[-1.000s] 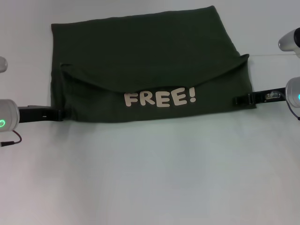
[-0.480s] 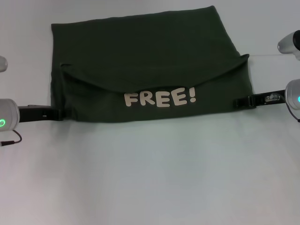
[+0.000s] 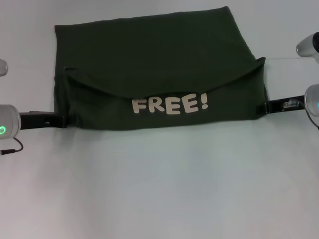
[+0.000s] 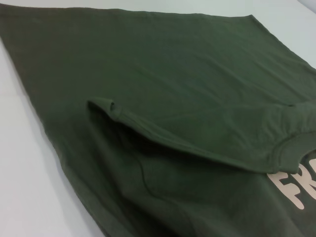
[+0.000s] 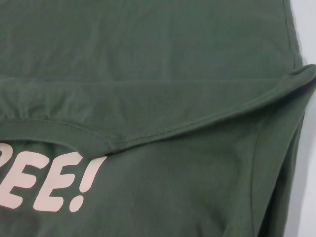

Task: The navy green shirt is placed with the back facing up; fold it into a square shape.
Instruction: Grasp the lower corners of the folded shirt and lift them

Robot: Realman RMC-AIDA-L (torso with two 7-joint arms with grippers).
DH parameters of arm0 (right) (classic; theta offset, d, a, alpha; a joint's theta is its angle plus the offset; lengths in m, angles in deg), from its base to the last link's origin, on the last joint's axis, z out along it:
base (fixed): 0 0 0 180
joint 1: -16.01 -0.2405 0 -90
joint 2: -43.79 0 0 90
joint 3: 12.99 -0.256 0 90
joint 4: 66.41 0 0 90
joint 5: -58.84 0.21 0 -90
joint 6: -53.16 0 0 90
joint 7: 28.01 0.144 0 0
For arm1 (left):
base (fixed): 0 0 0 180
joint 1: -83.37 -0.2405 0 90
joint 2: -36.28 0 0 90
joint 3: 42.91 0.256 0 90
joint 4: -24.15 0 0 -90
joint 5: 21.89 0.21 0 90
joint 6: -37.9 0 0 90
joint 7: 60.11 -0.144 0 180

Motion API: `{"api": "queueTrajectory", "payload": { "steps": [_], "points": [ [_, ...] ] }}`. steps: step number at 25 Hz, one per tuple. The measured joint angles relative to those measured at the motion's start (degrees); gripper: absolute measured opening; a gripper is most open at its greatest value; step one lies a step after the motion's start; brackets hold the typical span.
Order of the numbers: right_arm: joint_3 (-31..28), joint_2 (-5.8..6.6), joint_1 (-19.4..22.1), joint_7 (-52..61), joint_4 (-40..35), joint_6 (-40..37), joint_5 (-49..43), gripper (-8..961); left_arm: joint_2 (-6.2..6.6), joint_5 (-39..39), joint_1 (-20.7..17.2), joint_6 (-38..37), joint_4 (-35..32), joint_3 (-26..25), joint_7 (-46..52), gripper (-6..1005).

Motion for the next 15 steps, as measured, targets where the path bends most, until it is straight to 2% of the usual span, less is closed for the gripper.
{"api": "queueTrajectory", "payload": {
  "steps": [6, 12, 15],
  "points": [
    [0.04, 0.36, 0.46, -0.03, -0.65, -1.41, 0.04, 117, 0.01, -0.01, 0.03, -0.06, 0.0, -0.06, 0.02, 33],
    [-0.08, 0.65, 0.88, -0.05, -2.14, -4.77, 0.08, 45, 0.39, 0.07, -0.02, -2.01, -0.64, -0.48, 1.01, 33],
    [-0.34, 0.81, 1.86, 0.27, -4.4, -8.11, 0.3, 45, 0.69, 0.09, -0.57, -4.2, -2.04, -0.53, 2.67, 33]
  ]
}}
